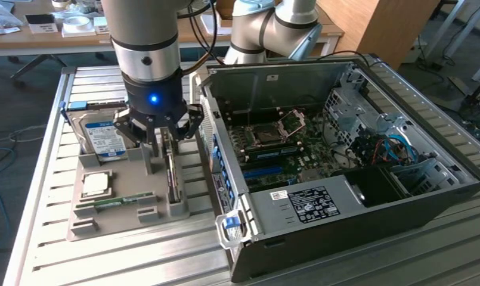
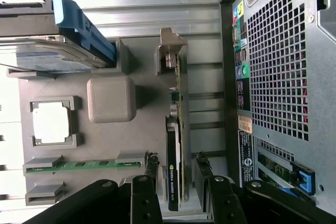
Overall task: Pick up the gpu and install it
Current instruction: 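Pick up the gpu and move the gpu toward the slot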
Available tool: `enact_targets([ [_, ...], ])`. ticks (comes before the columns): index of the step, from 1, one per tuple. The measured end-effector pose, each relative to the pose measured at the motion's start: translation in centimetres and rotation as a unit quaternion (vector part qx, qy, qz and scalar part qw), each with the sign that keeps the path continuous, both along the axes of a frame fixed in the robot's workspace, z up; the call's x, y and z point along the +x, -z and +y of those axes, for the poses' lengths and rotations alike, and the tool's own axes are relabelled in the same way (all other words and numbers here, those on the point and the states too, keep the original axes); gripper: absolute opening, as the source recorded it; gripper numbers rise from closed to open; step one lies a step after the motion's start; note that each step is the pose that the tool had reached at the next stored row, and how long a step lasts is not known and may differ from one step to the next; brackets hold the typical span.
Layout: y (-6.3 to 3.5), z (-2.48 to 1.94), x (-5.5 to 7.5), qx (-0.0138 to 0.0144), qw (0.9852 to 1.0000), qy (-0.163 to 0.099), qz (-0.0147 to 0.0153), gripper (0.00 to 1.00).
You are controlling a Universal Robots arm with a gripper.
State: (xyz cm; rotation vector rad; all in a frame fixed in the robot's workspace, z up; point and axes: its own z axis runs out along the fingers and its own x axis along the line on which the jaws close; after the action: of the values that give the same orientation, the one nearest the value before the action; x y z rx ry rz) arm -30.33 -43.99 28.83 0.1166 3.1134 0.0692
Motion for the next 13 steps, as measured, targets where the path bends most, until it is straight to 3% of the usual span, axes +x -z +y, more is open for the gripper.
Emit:
enact_targets([
  [13, 1.4, 0.0, 0.1, -0.0003, 1.0, 0.0, 0.0001, 0.42],
])
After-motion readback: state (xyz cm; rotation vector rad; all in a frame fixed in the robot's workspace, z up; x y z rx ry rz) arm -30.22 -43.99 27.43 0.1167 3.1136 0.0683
